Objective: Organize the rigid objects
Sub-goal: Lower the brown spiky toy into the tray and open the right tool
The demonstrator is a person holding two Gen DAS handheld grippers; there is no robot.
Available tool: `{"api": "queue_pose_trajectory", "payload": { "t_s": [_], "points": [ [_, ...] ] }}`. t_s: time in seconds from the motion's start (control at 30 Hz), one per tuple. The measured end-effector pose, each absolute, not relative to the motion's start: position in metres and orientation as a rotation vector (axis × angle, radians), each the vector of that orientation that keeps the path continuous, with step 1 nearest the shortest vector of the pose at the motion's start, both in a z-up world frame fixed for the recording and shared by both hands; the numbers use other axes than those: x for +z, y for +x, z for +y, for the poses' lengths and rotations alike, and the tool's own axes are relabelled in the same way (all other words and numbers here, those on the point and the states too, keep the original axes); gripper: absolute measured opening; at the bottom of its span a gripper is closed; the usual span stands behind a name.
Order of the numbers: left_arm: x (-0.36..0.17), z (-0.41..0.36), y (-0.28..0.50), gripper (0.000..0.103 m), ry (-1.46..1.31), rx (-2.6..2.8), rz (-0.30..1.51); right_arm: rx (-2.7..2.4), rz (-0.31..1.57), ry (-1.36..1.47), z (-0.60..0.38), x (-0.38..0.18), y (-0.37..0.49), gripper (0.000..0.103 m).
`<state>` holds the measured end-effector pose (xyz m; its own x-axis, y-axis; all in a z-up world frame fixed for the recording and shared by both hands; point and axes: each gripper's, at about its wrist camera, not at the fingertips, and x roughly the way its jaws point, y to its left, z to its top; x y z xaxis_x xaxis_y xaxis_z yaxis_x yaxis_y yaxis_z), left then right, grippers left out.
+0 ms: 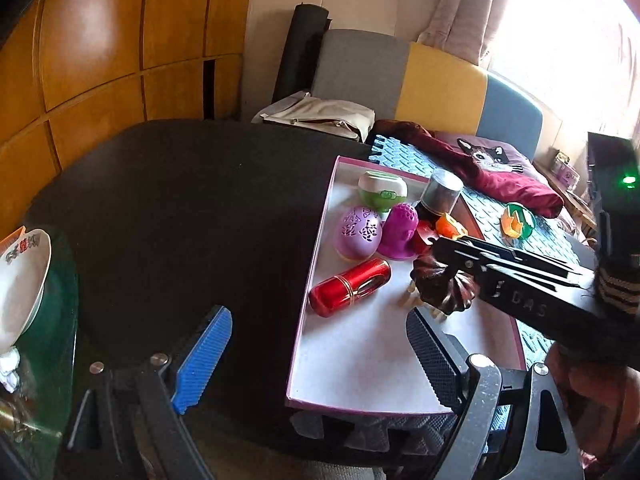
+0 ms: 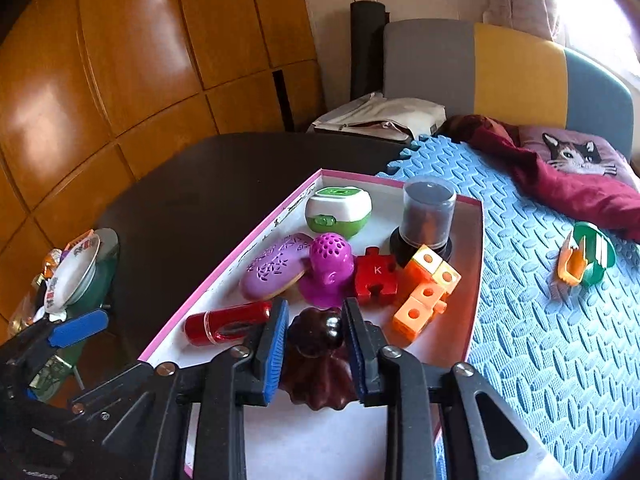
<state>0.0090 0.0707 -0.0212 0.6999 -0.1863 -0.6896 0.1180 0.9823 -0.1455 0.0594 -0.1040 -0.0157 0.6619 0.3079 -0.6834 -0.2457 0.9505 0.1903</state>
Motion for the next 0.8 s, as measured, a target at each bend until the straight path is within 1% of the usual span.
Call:
{"api": "queue_pose_trajectory", "payload": {
  "t_s": [0.17,0.47,0.8],
  "points": [
    [-0.021,0.068,0.009,0.090,-0.096,-0.177,0.782,0.334,0.753,0.110,-0.111,-0.004,0.044,0.034],
    [-0.018,0.052,0.005,0.090,-0.085,-0.243,0.788,0.241,0.713,0.026,-0.118,0.007,0.024,0.034],
    [-0.012,0.029,0.003,0.090,-0.058,-0.287,0.793,0.101,0.685,0.072,-0.166,0.016,0.013,0.034]
  ]
}}
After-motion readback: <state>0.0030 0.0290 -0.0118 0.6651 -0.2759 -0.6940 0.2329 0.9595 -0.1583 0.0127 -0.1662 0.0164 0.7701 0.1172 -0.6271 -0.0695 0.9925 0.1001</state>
